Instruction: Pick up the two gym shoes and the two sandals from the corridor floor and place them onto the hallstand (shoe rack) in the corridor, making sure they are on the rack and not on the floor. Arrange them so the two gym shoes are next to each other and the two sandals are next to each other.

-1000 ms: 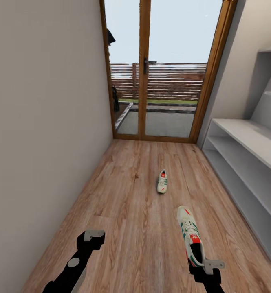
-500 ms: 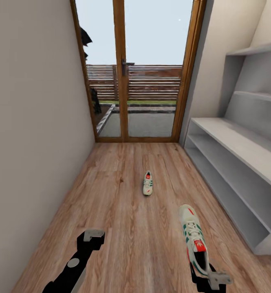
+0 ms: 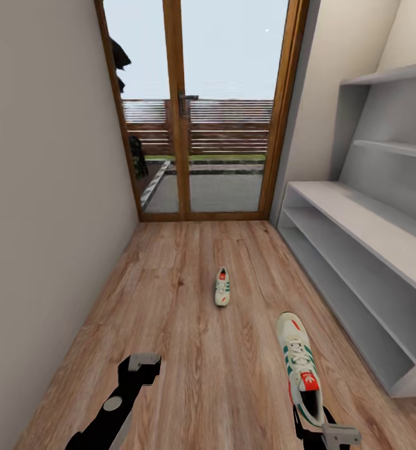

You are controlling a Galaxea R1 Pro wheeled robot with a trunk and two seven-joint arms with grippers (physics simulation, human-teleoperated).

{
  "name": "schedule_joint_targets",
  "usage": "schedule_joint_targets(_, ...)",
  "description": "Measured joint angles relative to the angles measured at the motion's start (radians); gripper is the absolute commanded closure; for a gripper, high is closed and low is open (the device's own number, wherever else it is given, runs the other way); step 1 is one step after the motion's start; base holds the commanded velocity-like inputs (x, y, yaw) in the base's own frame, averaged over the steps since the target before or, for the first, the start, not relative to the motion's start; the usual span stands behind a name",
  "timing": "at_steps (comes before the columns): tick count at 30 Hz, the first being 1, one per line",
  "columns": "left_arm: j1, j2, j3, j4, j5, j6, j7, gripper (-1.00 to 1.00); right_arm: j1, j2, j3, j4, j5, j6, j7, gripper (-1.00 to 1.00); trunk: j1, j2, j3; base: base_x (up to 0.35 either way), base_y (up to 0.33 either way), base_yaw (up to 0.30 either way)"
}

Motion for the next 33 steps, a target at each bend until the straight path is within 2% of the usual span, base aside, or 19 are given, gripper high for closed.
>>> schedule_joint_targets(1, 0.000, -0.001, -0.001, 0.000, 0.000, 0.000, 0.000, -1.00, 0.000, -0.006, 0.000, 0.002, 0.000, -0.001, 0.002, 1.00, 0.000, 0.000, 0.000, 0.297, 0.128, 0.000)
schedule_joint_targets(19, 0.000, -0.001, 0.000, 0.000, 0.000, 0.000, 0.000, -1.00, 0.000, -0.001, 0.002, 0.003, 0.004, -0.003, 0.002, 1.00, 0.000, 0.000, 0.000, 0.302, 0.181, -0.022)
schedule_joint_targets(33, 0.000, -0.002, 0.000, 0.000, 0.000, 0.000, 0.000, -1.00, 0.000, -0.001, 0.001, 0.003, 0.004, -0.003, 0.002, 1.00, 0.000, 0.000, 0.000, 0.302, 0.212, -0.215)
